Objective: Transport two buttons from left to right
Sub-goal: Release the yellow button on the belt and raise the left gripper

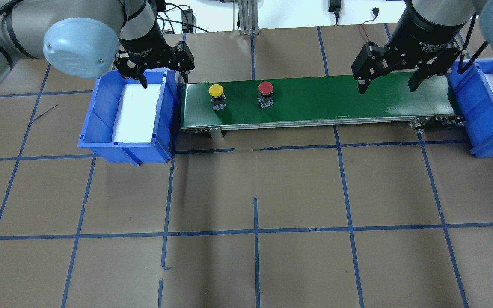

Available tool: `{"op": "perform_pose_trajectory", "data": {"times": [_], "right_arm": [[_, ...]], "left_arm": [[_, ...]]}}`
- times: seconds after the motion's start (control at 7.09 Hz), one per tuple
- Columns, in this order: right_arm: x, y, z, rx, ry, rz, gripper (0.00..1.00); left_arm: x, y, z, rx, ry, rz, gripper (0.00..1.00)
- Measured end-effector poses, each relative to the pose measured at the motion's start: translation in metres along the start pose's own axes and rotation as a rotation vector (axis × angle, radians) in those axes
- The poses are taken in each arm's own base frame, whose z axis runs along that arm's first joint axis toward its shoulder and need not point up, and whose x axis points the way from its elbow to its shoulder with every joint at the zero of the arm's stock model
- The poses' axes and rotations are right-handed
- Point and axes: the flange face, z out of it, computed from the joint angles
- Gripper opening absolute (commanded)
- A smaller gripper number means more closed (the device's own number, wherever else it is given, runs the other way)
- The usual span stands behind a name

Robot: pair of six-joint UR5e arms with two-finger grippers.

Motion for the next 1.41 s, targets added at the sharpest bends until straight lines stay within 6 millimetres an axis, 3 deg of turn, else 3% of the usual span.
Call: {"op": "perform_pose_trajectory", "data": {"times": [0.28, 0.56, 1.41], "right_arm": [[0.000, 0.000, 0.002, -0.005, 0.000, 0.000, 1.00], [0.002, 0.000, 0.004, -0.008, 0.000, 0.003, 1.00], [0.005, -0.001, 0.004, -0.008, 0.000, 0.007, 1.00]], "left_arm": [[-0.031, 0.021, -0.033, -0.047, -0.023, -0.038, 1.00], [-0.050, 0.042, -0.068, -0.026, -0.024, -0.032, 1.00], [-0.058, 0.057, -0.053, -0.024, -0.026, 0.048, 1.00]]}}
